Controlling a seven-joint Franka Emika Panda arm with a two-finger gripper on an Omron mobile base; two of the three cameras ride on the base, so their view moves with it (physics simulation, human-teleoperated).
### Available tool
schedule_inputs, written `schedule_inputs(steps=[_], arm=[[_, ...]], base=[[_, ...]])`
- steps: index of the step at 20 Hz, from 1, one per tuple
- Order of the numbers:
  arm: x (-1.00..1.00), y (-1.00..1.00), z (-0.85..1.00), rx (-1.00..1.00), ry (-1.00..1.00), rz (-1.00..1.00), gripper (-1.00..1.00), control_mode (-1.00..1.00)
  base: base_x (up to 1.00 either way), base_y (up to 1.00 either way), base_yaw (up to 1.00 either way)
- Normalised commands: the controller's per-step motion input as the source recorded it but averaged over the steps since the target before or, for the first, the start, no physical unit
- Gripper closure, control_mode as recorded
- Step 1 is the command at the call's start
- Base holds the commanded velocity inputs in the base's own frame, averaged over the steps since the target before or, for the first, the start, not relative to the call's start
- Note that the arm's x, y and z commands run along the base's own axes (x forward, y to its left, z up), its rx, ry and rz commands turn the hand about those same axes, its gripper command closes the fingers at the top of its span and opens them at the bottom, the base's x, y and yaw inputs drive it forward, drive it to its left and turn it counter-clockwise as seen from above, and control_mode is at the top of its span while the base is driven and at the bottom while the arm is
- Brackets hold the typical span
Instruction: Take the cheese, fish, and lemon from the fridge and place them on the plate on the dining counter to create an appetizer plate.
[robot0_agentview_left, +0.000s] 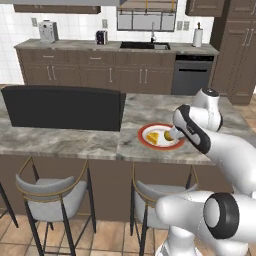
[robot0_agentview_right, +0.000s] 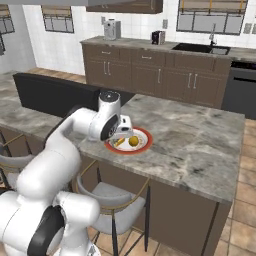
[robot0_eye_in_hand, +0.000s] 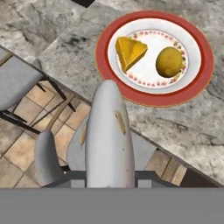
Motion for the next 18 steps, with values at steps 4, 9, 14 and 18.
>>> schedule_inputs(steps=[4,9,14,18], arm=[[0.45,0.00,-0.15,0.00,0.17,0.00,1.00,-1.00],[0.48,0.00,-0.18,0.00,0.13,0.00,1.00,-1.00],[0.51,0.00,-0.26,0.00,0.03,0.00,1.00,-1.00],[0.58,0.00,-0.47,0.00,-0.02,0.00,1.00,-1.00]], base=[[0.00,0.00,0.00],[0.00,0.00,0.00],[0.00,0.00,0.00],[0.00,0.00,0.00]])
